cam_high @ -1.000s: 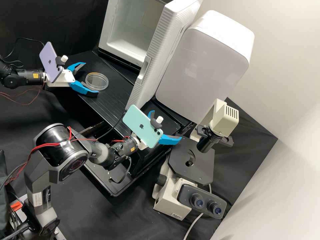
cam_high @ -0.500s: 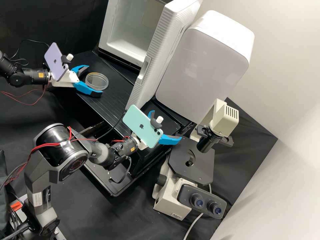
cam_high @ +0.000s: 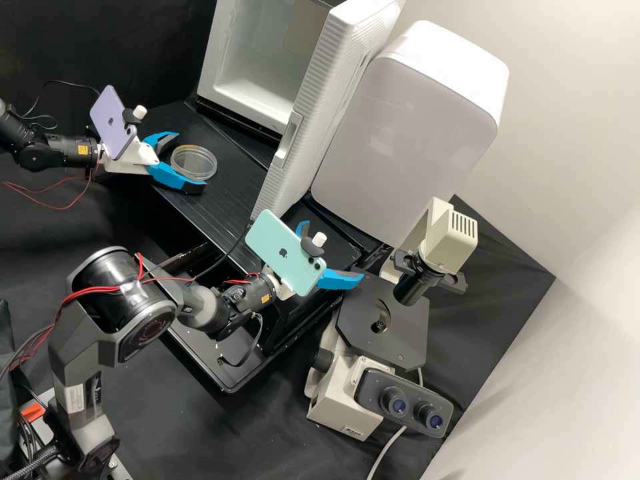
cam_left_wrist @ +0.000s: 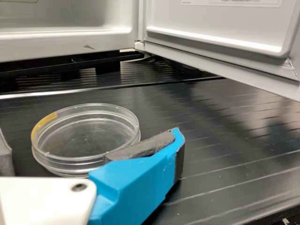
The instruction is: Place the petri dish in the incubator
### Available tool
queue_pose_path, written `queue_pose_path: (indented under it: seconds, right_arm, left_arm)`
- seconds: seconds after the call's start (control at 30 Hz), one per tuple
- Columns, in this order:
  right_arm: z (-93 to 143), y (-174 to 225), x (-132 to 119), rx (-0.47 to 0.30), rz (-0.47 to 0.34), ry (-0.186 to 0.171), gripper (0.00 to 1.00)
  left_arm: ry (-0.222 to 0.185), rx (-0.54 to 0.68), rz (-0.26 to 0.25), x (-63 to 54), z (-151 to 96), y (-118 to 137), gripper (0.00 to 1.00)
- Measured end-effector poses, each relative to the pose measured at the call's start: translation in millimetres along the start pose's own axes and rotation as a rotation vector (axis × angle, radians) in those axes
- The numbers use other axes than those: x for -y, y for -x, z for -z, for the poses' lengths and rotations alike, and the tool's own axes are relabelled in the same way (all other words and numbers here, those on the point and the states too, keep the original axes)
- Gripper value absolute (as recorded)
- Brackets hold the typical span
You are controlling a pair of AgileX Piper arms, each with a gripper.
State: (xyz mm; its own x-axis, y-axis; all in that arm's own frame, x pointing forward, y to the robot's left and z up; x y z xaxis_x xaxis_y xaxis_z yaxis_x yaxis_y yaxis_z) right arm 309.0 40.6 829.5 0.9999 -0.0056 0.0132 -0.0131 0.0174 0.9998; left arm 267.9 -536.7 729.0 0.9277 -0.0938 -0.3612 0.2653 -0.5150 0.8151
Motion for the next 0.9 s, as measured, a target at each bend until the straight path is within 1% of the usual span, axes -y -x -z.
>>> queue_pose_path:
  seconds: [0.1,0.67,0.7,0.8,0.9]
  right_arm:
    - [0,0,0,0.0,0.0,0.0,1.0]
    - [0,0,0,0.0,0.0,0.0,1.0]
    - [0,0,0,0.0,0.0,0.0,1.0]
    - [0,0,0,0.0,0.0,0.0,1.0]
    - [0,0,0,0.0,0.0,0.0,1.0]
  left_arm:
    - [0.009,0.006,-0.002,-2.2,-1,-2,1.0]
    - [0.005,0.011,0.013,-8.9,-3,-10,1.0]
    - [0.003,0.014,0.013,-9.0,-3,-10,0.0]
    - [0.005,0.018,0.015,-8.7,-2,-11,0.0]
    - [-0.003,0.023,0.015,-7.5,-2,-12,0.0]
